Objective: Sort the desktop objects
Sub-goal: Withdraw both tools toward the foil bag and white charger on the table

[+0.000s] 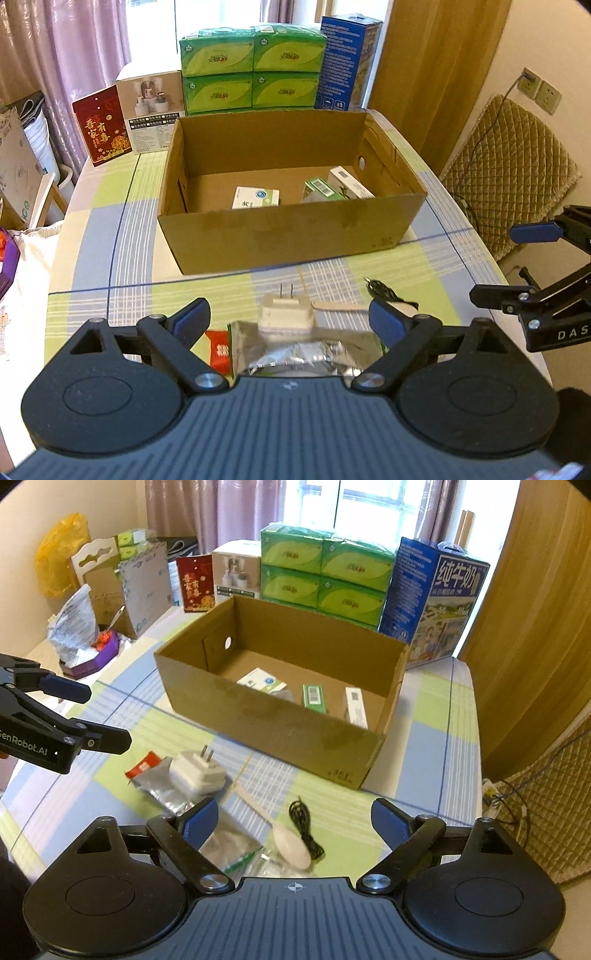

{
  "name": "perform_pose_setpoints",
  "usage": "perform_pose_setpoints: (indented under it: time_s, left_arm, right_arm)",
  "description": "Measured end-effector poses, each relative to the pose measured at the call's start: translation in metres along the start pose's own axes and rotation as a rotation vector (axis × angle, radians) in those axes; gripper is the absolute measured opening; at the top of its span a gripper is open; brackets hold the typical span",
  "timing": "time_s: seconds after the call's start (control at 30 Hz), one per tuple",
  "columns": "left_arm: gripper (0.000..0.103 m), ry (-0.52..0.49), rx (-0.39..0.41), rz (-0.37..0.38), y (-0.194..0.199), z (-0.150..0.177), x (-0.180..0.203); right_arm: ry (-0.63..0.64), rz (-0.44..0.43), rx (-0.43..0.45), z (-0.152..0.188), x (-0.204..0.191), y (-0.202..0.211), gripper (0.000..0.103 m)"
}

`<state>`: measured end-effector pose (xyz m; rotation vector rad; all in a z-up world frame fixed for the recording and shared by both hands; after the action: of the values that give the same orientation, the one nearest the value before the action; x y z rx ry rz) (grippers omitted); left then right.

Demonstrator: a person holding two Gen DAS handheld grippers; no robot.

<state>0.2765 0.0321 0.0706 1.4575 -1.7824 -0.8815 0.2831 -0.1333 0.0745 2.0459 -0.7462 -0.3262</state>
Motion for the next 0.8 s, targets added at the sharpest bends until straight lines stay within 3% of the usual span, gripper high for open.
perform_pose_setpoints:
  time_s: [0.53,0.8]
  left_arm:
    - [0.091,-0.018,-0.021,0.006,0.008,0.032,0.012]
    - [0.091,-0.041,-0.046,-0.03,0.008,0.047,-0.003]
  right_arm:
    - [-0.014,-0.005,-0.024,0.034,-0.003,0.008,0.091]
    - [-0.034,0.005,-0.033,0.048,0.011,0.009,0.092]
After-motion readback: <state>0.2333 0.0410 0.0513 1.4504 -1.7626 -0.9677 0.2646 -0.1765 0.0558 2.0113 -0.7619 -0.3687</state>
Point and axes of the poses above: each gripper's, at about its wrist camera, not at the fingertips, and y roughly against the way its jaws point, x to its right, z to its underside, the point moved 1 cm from there along -y, roughly the way its jaws point, and after that the axes turned 3 degrees about -x, right-handed, at the moved point
